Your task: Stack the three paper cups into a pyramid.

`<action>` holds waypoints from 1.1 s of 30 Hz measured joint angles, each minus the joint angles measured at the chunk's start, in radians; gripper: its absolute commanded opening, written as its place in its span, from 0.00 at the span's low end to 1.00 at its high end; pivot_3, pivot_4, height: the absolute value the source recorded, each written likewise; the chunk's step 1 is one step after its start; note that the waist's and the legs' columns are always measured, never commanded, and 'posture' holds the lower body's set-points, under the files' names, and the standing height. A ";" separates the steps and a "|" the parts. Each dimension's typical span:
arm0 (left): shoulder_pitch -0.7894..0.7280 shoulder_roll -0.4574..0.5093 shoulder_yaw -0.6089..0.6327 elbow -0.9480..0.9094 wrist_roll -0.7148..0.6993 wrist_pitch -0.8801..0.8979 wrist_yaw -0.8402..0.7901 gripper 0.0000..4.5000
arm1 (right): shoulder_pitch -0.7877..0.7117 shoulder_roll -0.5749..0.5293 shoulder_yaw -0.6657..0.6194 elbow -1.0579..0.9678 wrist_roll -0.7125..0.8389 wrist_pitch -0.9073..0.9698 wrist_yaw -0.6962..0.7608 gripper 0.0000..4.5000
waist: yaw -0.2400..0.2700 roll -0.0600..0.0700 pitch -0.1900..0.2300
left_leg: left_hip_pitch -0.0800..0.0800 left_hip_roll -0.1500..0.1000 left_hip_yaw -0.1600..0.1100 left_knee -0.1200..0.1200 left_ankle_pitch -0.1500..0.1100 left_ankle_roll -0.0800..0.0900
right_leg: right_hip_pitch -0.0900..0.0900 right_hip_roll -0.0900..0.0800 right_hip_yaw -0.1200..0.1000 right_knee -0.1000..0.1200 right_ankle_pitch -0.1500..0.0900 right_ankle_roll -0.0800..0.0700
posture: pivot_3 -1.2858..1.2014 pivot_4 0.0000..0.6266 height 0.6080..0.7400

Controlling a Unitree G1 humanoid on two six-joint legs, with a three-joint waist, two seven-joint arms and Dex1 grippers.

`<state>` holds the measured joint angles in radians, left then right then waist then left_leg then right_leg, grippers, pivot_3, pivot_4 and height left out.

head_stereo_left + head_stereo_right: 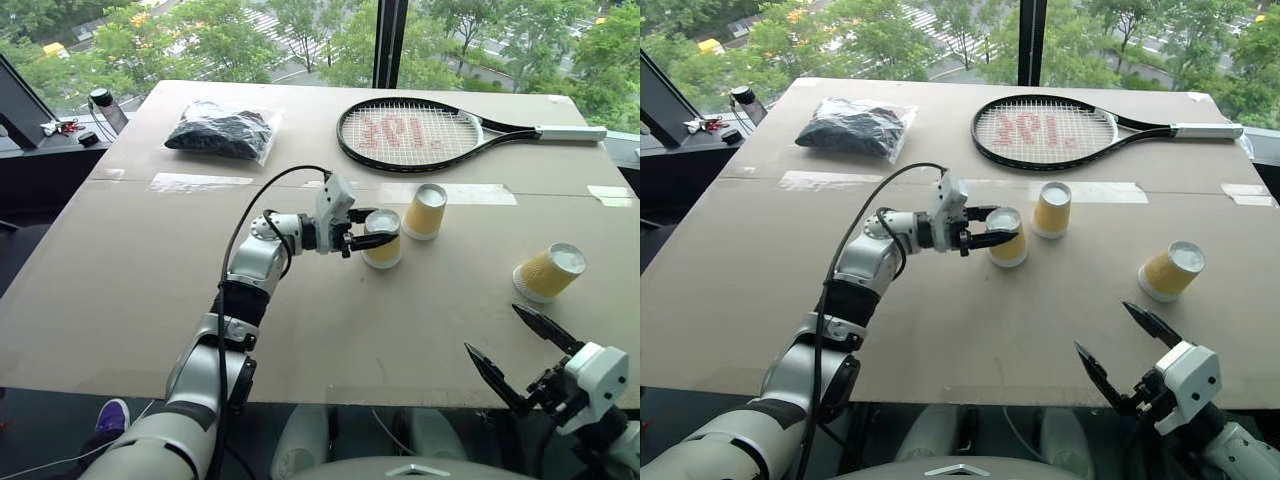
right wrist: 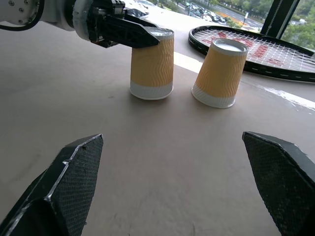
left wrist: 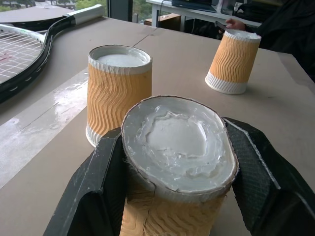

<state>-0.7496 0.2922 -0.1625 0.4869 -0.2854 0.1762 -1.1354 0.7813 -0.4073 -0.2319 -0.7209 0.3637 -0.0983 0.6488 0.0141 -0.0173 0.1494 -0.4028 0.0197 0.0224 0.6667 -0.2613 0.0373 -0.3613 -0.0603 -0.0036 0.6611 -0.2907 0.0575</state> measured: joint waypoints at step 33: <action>0.381 0.220 0.241 -0.746 -0.369 0.419 0.060 0.98 | -0.319 -0.067 -0.181 0.037 0.058 0.342 -0.293 1.00 | -0.003 0.002 0.000 | 0.001 0.001 0.000 0.000 0.001 -0.003 | 0.000 -0.007 0.004 0.000 0.000 -0.001 | 0.52 0.24 1.00</action>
<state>-0.3688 0.5120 0.0782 -0.2588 -0.6539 0.5954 -1.0757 0.4628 -0.4743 -0.4124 -0.6840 0.4222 0.2440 0.3556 0.0108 -0.0154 0.1499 -0.4020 0.0207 0.0225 0.6662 -0.2598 0.0346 -0.3610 -0.0673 0.0000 0.6614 -0.2908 0.0570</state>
